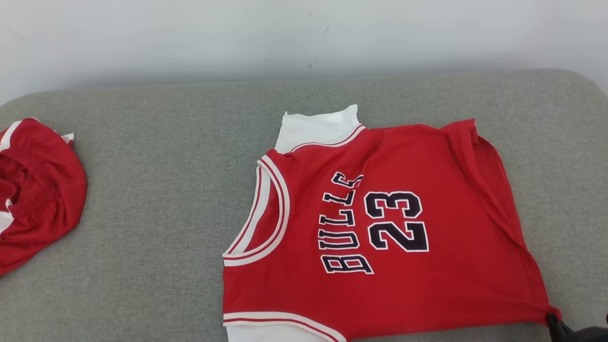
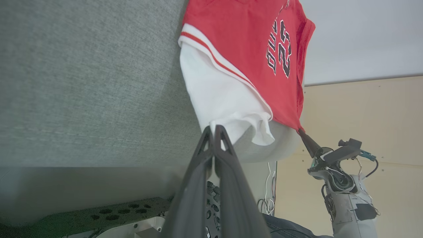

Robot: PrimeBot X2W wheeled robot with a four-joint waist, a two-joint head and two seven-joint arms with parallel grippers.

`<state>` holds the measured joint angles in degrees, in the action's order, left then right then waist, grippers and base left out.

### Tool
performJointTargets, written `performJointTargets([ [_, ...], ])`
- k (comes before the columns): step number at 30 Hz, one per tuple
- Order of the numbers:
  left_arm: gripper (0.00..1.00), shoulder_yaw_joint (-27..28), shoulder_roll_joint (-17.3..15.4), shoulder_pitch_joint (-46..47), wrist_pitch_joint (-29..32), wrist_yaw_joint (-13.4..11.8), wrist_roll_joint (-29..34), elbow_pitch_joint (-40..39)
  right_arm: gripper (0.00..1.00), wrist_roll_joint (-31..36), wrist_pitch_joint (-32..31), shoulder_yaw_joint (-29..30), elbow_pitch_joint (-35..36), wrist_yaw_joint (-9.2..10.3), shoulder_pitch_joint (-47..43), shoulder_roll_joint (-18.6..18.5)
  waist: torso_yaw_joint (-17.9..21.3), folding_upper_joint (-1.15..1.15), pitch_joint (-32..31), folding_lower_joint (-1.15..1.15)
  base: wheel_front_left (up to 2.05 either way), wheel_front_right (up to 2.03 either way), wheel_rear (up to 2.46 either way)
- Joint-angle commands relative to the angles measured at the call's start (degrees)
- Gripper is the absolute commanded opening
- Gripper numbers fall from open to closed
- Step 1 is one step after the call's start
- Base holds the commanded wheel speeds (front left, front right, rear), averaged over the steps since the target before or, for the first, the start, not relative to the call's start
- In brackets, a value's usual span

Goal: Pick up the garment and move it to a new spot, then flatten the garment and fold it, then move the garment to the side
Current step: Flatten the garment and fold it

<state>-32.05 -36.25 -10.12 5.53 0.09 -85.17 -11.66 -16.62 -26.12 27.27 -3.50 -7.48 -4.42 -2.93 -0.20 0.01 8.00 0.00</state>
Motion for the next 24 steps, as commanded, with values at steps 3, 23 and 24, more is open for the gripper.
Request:
performJointTargets([
  [3,0.0,0.2,0.7,0.3,-1.2,1.6,1.2,0.0,0.0,-1.6,-3.2,0.9,2.3,-0.04,-2.9,0.1,0.8,-0.01,0.1,0.0,0.0,0.0,0.0],
  [23,0.0,8.9,6.2,12.4,-15.4,6.5,8.7,-3.6,0.0,-5.6,7.2,-6.1,12.2,-0.04,5.5,0.1,3.3,-0.01,-0.4,0.0,0.0,0.0,0.0],
  [24,0.0,9.6,6.1,14.1,-15.8,6.5,9.6,-3.7,0.0,-5.3,7.6,-6.6,12.7,-0.04,6.8,0.1,3.2,-0.01,-0.6,0.0,0.0,0.0,0.0],
])
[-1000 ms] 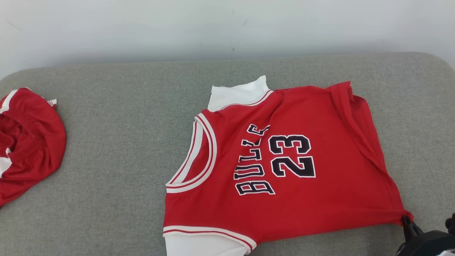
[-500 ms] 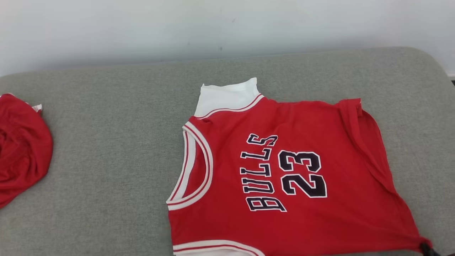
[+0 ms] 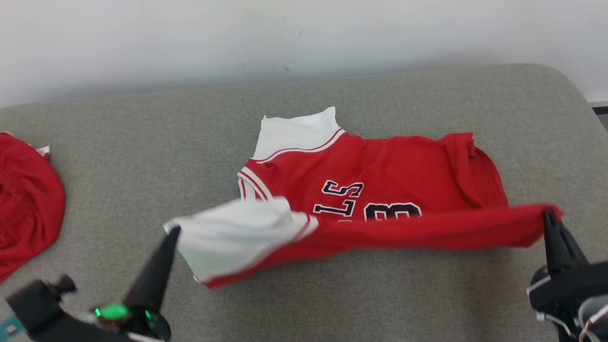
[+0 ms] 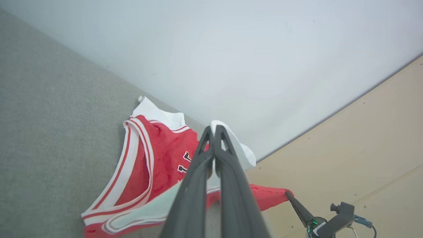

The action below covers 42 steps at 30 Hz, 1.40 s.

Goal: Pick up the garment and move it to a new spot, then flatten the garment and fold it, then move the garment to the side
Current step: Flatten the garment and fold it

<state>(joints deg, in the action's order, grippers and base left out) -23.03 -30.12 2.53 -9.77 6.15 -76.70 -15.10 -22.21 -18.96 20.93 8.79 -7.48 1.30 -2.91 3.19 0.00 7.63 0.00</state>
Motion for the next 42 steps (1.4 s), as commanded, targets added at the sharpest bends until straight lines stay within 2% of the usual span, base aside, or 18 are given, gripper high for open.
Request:
performJointTargets([
  [1,0.0,1.4,-0.1,3.1,-0.6,0.2,1.4,-0.4,0.0,0.8,0.8,-1.1,1.1,-0.04,2.3,0.1,-0.2,0.0,-0.4,0.0,0.0,0.0,0.0],
  [7,0.0,5.0,-2.2,15.7,0.3,-0.9,5.2,-0.9,0.0,2.9,2.1,-5.1,4.4,-0.04,12.7,-2.0,0.2,0.0,-1.2,0.0,0.0,0.0,0.0],
  [11,0.0,5.9,-3.3,25.8,2.0,-1.5,8.3,-0.2,0.0,2.5,2.5,-7.3,3.4,-0.04,19.9,-4.7,0.5,0.0,-1.7,0.0,0.0,0.0,0.0],
  [14,0.0,5.9,-3.6,30.5,2.9,-1.8,9.7,0.4,0.0,1.9,2.8,-8.1,2.3,-0.04,22.9,-5.4,0.9,0.0,-2.2,0.0,0.0,0.0,0.0],
  [21,0.0,7.7,-1.0,43.1,1.2,-2.8,12.2,2.2,0.0,1.1,5.7,-7.9,0.1,-0.04,30.8,-5.5,1.4,0.0,-3.2,0.0,0.0,0.0,0.0],
  [23,0.0,7.2,0.9,45.2,0.7,-2.9,11.6,2.9,0.0,0.9,6.3,-8.7,-0.4,-0.04,31.5,-5.5,1.4,0.0,-3.4,0.0,0.0,0.0,0.0],
  [28,0.0,4.5,1.9,48.4,2.2,-2.9,13.5,6.3,0.0,-0.2,6.0,-10.4,-1.8,-0.05,32.8,-5.6,1.7,0.0,-3.5,0.0,0.0,0.0,0.0],
  [30,0.0,2.0,1.5,49.1,4.3,-2.7,15.0,8.2,0.0,-0.4,3.0,-12.8,-2.8,-0.05,31.8,-7.1,1.6,0.0,-3.5,0.0,0.0,0.0,0.0],
  [31,0.0,1.2,0.9,50.1,4.8,-2.9,16.5,9.0,0.0,-0.6,3.3,-12.4,-2.3,-0.04,32.7,-7.1,1.7,0.0,-3.3,0.0,0.0,0.0,0.0],
  [33,0.0,2.4,2.1,52.0,2.5,-3.6,17.1,9.9,0.0,-0.4,5.2,-11.5,-1.7,-0.04,34.1,-6.8,1.7,0.0,-2.9,0.0,0.0,0.0,0.0],
  [35,0.0,0.0,1.8,52.6,3.3,-3.4,20.3,11.4,0.0,0.3,2.4,-13.8,-3.6,-0.05,32.4,-7.7,1.7,0.0,-2.8,0.0,0.0,0.0,0.0],
  [37,0.0,3.0,3.5,54.0,-0.4,-4.8,19.2,12.0,0.0,0.8,5.3,-11.3,-3.1,0.02,34.6,-7.0,1.6,0.0,-2.3,0.0,0.0,0.0,0.0],
  [39,0.0,0.5,2.3,53.2,1.0,-4.1,21.6,13.2,0.0,1.4,4.0,-12.4,-4.4,0.0,33.3,-6.9,1.6,0.0,-2.0,0.0,0.0,0.0,0.0],
  [41,0.0,2.8,3.4,54.4,-1.2,-5.0,21.1,13.4,0.0,1.2,5.8,-10.6,-4.0,0.0,35.1,-6.2,1.6,0.0,-1.5,0.0,0.0,0.0,0.0],
  [42,0.0,1.6,3.0,53.9,-0.2,-4.4,21.5,14.0,0.0,1.6,5.1,-10.8,-4.4,0.01,34.6,-6.6,1.4,0.0,-1.4,0.0,0.0,0.0,0.0],
])
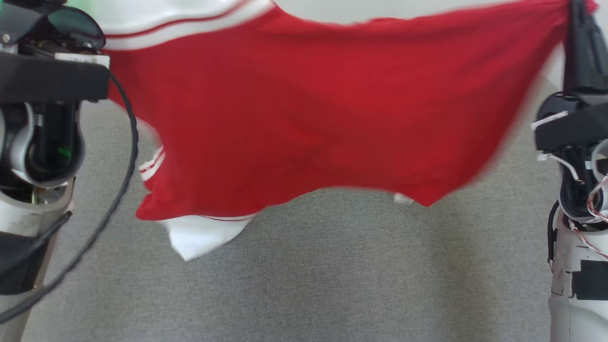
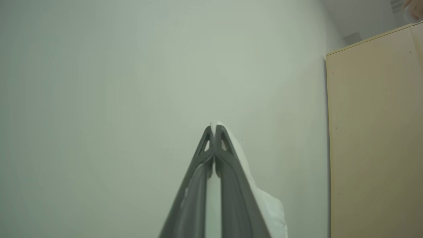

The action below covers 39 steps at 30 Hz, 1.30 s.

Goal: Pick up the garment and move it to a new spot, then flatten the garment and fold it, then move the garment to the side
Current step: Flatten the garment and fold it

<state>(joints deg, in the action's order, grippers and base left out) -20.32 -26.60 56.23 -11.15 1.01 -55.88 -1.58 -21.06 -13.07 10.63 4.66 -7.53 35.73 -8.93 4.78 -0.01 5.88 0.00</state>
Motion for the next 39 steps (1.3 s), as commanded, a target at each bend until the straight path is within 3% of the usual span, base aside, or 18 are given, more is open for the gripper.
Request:
performJointTargets([
  [1,0.0,-1.6,-0.4,0.0,1.4,0.8,0.7,0.7,0.0,0.4,-0.9,-0.3,-0.3,0.06,0.2,-0.6,-0.2,0.01,0.4,0.0,0.0,0.0,0.0],
  [25,0.0,-2.9,-0.1,9.7,5.6,1.2,1.3,2.9,0.0,0.2,-1.0,-1.3,2.5,0.06,3.8,-1.8,0.3,0.01,3.2,0.0,0.0,0.0,0.0],
  [33,0.0,-3.7,0.0,15.8,5.9,1.9,3.2,8.7,0.0,-1.0,-2.8,-5.0,-2.1,0.06,10.3,-2.2,1.1,0.01,8.0,0.0,0.0,0.0,0.0],
  [39,0.0,-3.4,-0.3,21.8,0.0,2.6,9.0,14.4,0.0,1.0,0.8,-6.9,-8.8,0.06,18.8,-2.2,2.0,0.01,13.0,0.0,0.0,0.0,0.0],
])
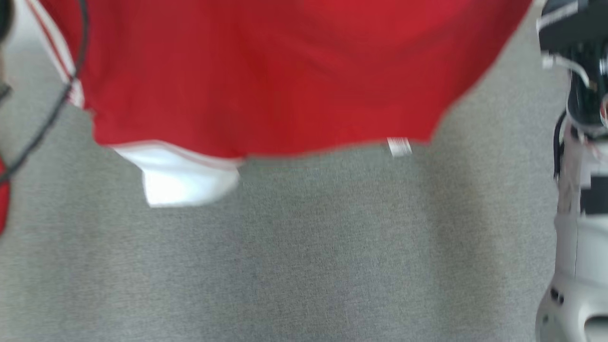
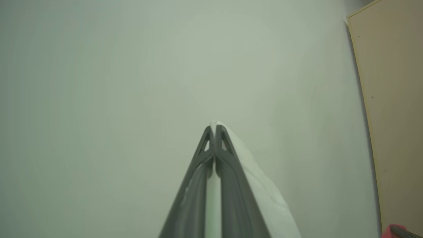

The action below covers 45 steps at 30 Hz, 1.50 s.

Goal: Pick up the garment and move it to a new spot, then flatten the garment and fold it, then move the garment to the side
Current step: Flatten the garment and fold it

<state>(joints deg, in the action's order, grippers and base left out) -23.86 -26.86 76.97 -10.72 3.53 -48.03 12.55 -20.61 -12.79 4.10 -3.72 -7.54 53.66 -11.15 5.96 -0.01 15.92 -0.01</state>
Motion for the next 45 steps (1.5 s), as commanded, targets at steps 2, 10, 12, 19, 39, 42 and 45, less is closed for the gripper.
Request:
performJointTargets([
  [2,0.0,0.8,0.4,2.9,-2.7,0.2,3.1,1.7,0.0,1.8,3.8,-0.5,-3.7,0.07,3.9,0.3,1.1,0.01,4.1,0.01,0.0,0.0,0.0],
  [10,0.0,9.3,5.5,3.8,-4.4,2.8,14.2,-4.3,0.0,8.2,19.4,1.2,-14.7,0.08,11.2,1.2,1.3,0.01,7.0,0.01,0.0,0.0,0.0],
  [12,0.0,10.3,6.7,0.8,-4.5,3.5,15.3,-4.9,0.0,9.3,21.8,1.4,-17.2,0.08,11.1,1.2,1.1,0.01,7.3,0.01,0.0,0.0,0.0],
  [19,0.0,5.7,5.9,-7.1,-4.5,3.9,13.1,-4.6,0.0,9.5,23.8,-2.0,-24.3,0.08,7.8,-1.6,0.2,0.01,6.9,0.01,0.0,0.0,0.0],
  [39,0.0,-1.1,0.1,-31.4,-4.5,3.9,1.1,-9.9,0.0,-0.8,17.8,-6.7,-22.6,0.08,-10.8,-8.4,-1.7,0.01,-3.1,0.01,0.0,0.0,0.0],
  [42,0.0,-1.4,-0.1,-35.1,-4.5,3.9,0.5,-10.6,0.0,-1.4,16.5,-6.1,-20.9,0.08,-14.4,-8.3,-1.8,0.01,-4.2,0.01,0.0,0.0,0.0],
  [45,0.0,-1.4,-0.3,-39.1,-4.5,3.9,-0.4,-11.4,0.0,-1.7,15.5,-4.9,-19.2,0.08,-17.9,-8.0,-1.9,0.01,-5.2,0.01,0.0,0.0,0.0],
])
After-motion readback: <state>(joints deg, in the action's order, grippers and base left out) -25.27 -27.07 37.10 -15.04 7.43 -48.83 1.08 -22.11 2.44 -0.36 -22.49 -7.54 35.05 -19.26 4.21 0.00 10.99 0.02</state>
